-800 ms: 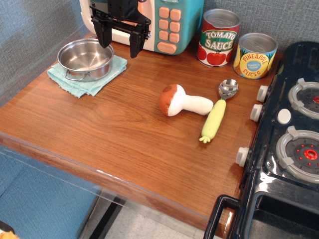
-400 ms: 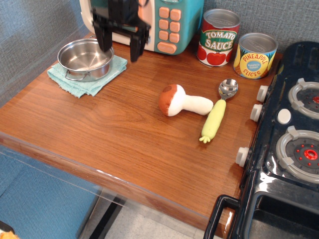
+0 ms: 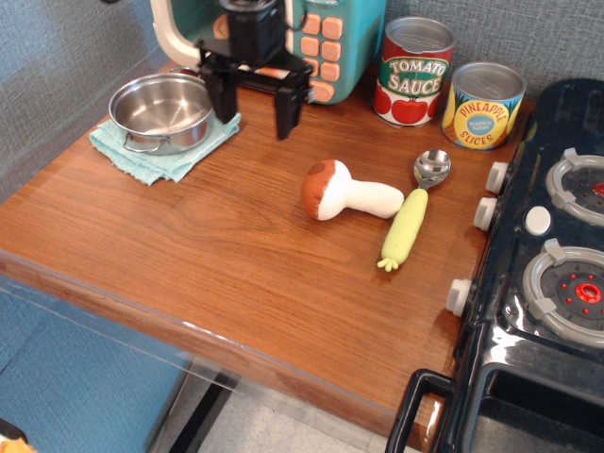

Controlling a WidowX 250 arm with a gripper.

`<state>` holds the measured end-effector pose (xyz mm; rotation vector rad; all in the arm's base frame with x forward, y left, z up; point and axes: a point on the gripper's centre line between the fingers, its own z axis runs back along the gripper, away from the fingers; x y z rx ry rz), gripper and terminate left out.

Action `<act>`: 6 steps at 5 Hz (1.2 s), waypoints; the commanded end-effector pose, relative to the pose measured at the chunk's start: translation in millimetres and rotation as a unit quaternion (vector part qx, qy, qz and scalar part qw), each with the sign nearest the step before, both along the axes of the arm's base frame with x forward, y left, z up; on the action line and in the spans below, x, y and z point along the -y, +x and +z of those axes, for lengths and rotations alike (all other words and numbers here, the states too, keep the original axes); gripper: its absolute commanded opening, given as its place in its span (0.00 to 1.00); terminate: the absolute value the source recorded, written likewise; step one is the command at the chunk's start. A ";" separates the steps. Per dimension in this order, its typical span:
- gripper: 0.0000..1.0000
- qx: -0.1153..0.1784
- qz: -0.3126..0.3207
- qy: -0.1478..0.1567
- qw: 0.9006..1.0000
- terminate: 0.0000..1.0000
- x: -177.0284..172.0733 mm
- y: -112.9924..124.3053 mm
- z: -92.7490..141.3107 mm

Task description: Move the yellow spoon between the pot and the mushroom

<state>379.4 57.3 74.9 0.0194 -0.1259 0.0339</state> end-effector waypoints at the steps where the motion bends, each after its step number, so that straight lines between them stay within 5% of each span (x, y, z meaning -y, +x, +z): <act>1: 1.00 0.037 -0.039 0.022 0.998 0.00 84.9 -34.1 29.2; 3: 1.00 0.060 -0.048 0.055 0.996 0.00 135.6 -32.2 1.9; 6: 1.00 0.020 -0.043 0.068 0.997 0.00 165.2 -19.1 -54.8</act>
